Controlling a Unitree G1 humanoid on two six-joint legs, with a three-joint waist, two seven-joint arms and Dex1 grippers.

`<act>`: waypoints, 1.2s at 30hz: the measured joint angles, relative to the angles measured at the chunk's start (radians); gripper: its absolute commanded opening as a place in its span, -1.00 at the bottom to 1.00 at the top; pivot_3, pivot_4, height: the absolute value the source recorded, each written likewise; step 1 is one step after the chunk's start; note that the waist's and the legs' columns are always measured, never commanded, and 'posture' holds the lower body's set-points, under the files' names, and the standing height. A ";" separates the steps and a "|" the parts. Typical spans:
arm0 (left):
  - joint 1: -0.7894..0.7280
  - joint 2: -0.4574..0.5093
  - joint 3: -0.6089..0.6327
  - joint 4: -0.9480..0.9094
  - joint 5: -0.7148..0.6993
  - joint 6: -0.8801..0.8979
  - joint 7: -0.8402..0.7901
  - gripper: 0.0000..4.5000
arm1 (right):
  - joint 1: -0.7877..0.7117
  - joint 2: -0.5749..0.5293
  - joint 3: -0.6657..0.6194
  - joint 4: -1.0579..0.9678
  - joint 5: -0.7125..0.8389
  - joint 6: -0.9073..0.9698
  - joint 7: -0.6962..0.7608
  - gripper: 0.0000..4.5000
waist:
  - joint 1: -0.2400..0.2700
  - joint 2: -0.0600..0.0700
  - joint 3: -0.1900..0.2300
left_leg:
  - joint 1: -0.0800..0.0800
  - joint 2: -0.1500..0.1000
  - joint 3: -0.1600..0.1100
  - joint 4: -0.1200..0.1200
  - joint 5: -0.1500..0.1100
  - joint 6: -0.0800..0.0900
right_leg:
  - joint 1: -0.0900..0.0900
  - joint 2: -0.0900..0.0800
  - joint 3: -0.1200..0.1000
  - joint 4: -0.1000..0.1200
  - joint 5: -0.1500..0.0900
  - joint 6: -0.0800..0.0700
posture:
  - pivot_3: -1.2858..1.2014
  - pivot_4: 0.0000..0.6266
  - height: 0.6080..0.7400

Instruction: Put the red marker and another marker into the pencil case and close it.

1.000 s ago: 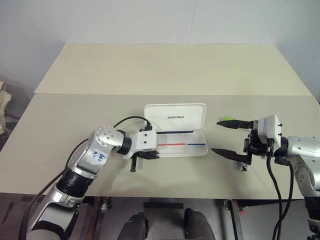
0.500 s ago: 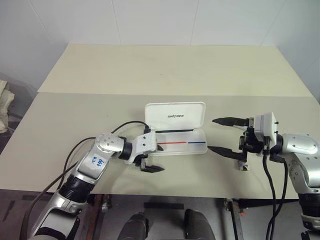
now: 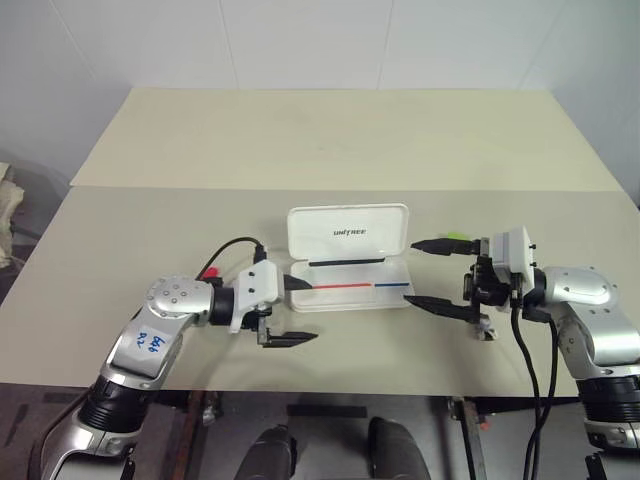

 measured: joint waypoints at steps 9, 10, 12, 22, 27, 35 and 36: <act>0.287 -0.018 0.284 -0.215 -0.164 0.034 0.165 0.99 | -0.056 0.041 0.038 0.083 -0.017 -0.026 0.035 1.00 | 0.000 0.001 0.001 | 0.000 0.001 0.000 -0.001 -0.001 -0.001 | -0.001 0.001 0.001 -0.001 0.000 0.000 | 0.03 -0.52 1.00; 0.315 -0.020 0.318 -0.229 -0.162 0.034 0.192 0.99 | -0.060 0.042 0.039 0.091 -0.017 -0.027 0.038 1.00 | 0.000 0.001 0.001 | 0.000 0.001 0.001 -0.001 -0.001 -0.001 | -0.001 0.001 0.001 -0.001 0.000 -0.001 | 0.03 -0.52 1.00; 0.367 -0.036 0.389 -0.241 -0.147 0.030 0.273 0.99 | -0.067 0.047 0.041 0.105 -0.020 -0.034 0.046 1.00 | 0.003 0.001 0.001 | 0.000 0.001 0.001 0.000 -0.001 -0.001 | -0.001 0.001 0.001 0.000 0.000 -0.001 | 0.03 -0.52 1.00; 0.565 -0.100 0.553 -0.145 -0.107 -0.044 0.438 0.99 | -0.087 0.064 0.052 0.139 -0.026 -0.041 0.087 1.00 | 0.001 0.001 0.001 | 0.000 0.001 0.001 0.000 -0.002 -0.001 | -0.001 0.001 0.002 -0.001 0.000 -0.002 | 0.03 -0.52 1.00; 0.564 -0.101 0.548 -0.035 -0.088 -0.074 0.455 0.99 | -0.114 0.064 0.052 0.139 -0.005 -0.071 0.152 1.00 | 0.002 0.001 0.001 | 0.001 0.001 0.001 0.000 -0.002 -0.001 | -0.001 0.001 0.002 -0.001 0.000 -0.002 | 0.03 -0.52 1.00; 0.457 -0.101 0.462 0.139 -0.066 -0.124 0.449 0.99 | -0.129 0.053 0.053 0.140 -0.004 -0.084 0.188 1.00 | 0.006 0.001 0.001 | 0.001 0.001 0.001 0.000 -0.002 -0.001 | -0.001 0.001 0.001 0.000 0.000 -0.002 | 0.03 -0.52 1.00; 0.446 -0.102 0.456 0.156 -0.067 -0.134 0.443 0.99 | -0.129 0.051 0.053 0.140 -0.004 -0.084 0.188 1.00 | 0.009 0.002 0.000 | 0.001 0.001 0.001 0.000 -0.002 -0.001 | -0.001 0.001 0.001 0.000 0.000 -0.002 | 0.03 -0.52 1.00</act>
